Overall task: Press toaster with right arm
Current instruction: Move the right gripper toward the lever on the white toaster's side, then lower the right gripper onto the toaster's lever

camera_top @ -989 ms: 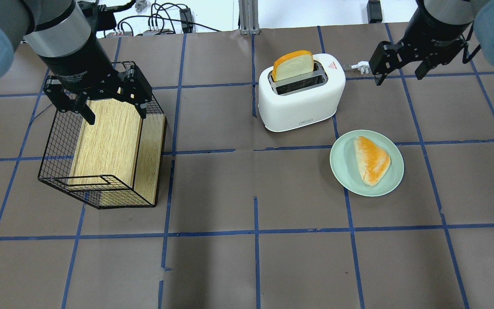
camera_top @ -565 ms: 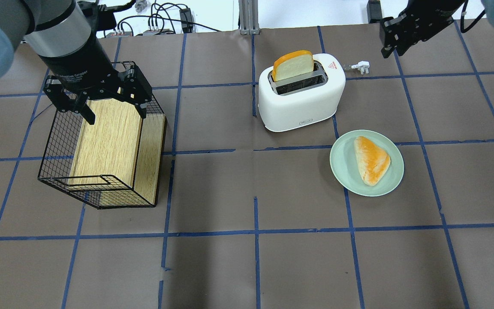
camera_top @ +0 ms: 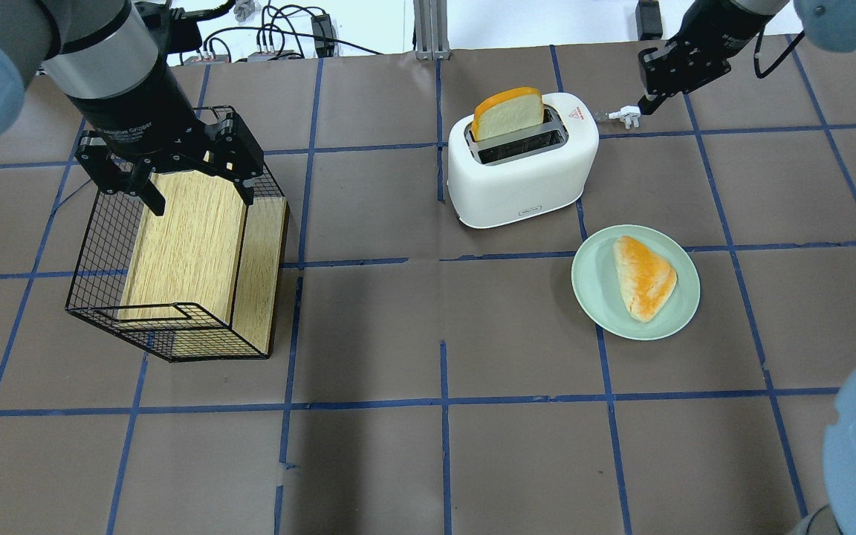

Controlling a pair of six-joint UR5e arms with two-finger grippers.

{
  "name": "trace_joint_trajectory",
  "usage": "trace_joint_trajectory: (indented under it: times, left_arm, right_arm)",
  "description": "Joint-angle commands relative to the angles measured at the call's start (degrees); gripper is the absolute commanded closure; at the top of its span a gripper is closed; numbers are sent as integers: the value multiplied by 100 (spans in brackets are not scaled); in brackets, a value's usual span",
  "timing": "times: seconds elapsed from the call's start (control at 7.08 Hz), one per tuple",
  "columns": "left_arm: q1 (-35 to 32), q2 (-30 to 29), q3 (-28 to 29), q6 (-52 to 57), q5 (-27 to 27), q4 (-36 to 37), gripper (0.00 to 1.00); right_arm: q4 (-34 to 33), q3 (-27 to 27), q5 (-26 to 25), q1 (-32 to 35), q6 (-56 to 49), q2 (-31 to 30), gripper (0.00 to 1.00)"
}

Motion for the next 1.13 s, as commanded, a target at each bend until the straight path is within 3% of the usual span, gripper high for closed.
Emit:
trace_joint_trajectory:
  times: [0.0,0.42,0.99]
  left_arm:
    - [0,0,0,0,0,-6,0]
    - [0,0,9,0,0,-6,0]
    - [0,0,0,0,0,-6,0]
  right_arm:
    - [122,-524,223,8,-1,605,97]
    - [990,-1597,538,8,-1,1326,98]
    - [1625,-1635,619,-9,-10,1408,98]
